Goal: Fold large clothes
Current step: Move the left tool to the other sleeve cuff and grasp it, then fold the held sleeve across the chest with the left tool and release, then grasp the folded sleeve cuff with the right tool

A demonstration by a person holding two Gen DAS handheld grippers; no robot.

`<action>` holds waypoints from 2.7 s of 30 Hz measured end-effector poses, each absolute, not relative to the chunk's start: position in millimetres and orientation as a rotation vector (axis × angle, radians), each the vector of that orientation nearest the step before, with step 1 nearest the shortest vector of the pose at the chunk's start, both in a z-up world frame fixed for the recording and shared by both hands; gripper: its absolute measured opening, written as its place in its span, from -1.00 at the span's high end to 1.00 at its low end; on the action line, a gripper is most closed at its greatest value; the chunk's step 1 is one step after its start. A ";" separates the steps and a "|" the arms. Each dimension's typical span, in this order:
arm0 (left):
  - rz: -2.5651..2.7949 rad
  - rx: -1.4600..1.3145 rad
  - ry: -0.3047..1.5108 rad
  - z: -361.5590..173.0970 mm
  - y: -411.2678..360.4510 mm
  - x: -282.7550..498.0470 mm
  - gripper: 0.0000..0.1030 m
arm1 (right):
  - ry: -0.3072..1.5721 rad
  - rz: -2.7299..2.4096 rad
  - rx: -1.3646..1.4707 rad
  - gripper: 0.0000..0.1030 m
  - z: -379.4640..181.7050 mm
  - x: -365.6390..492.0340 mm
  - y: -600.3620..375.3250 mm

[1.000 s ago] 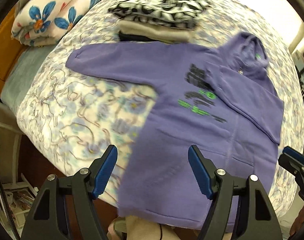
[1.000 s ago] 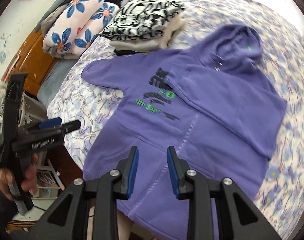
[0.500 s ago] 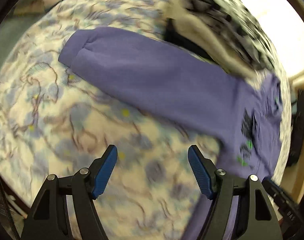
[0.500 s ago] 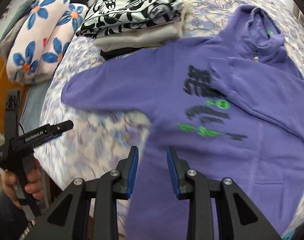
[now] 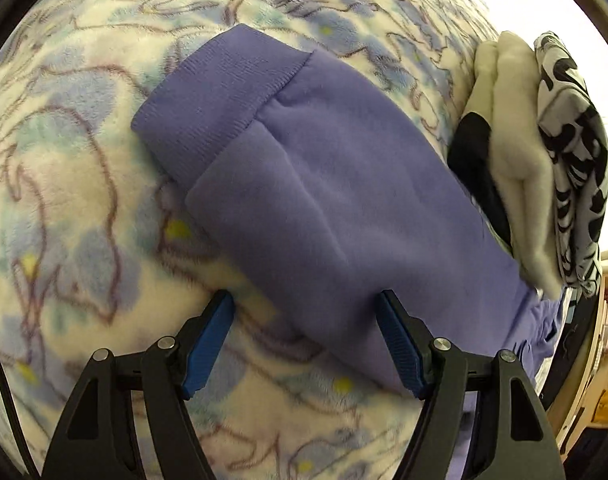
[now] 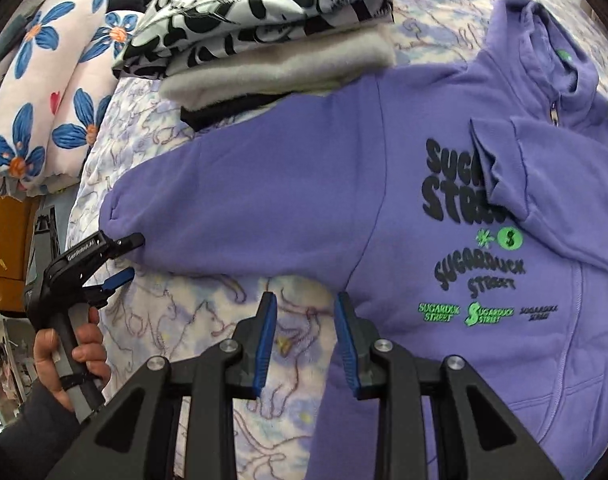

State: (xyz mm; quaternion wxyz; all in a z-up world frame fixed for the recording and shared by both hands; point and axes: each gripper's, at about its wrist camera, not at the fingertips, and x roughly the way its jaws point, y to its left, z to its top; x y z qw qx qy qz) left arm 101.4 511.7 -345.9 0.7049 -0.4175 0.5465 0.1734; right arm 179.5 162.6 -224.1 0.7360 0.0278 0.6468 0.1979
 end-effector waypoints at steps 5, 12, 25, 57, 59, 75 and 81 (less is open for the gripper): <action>0.416 -0.884 1.187 -339.6 505.5 113.0 0.81 | 1.449 0.428 0.089 0.43 -232.9 173.4 156.5; 0.412 -0.766 1.077 -272.9 468.8 125.7 0.87 | 1.453 0.436 0.131 0.43 -233.6 166.2 126.7; -0.049 -0.414 0.967 -166.9 206.5 173.1 0.87 | 1.390 0.347 0.239 0.43 -216.6 167.6 3.2; 0.119 -0.448 1.237 -234.8 222.9 118.8 -0.31 | 1.184 0.587 -0.009 0.11 -208.1 189.5 31.7; 0.134 -0.467 1.246 -241.7 232.3 114.9 -0.31 | 1.167 0.601 -0.068 0.11 -214.5 192.5 47.4; 0.169 -0.503 1.304 -273.7 260.1 107.0 -0.31 | 1.040 0.636 -0.554 0.28 -267.8 190.3 127.6; 0.163 -0.489 1.298 -271.4 257.8 111.8 -0.31 | 1.026 0.641 -0.399 0.77 -239.1 203.6 109.8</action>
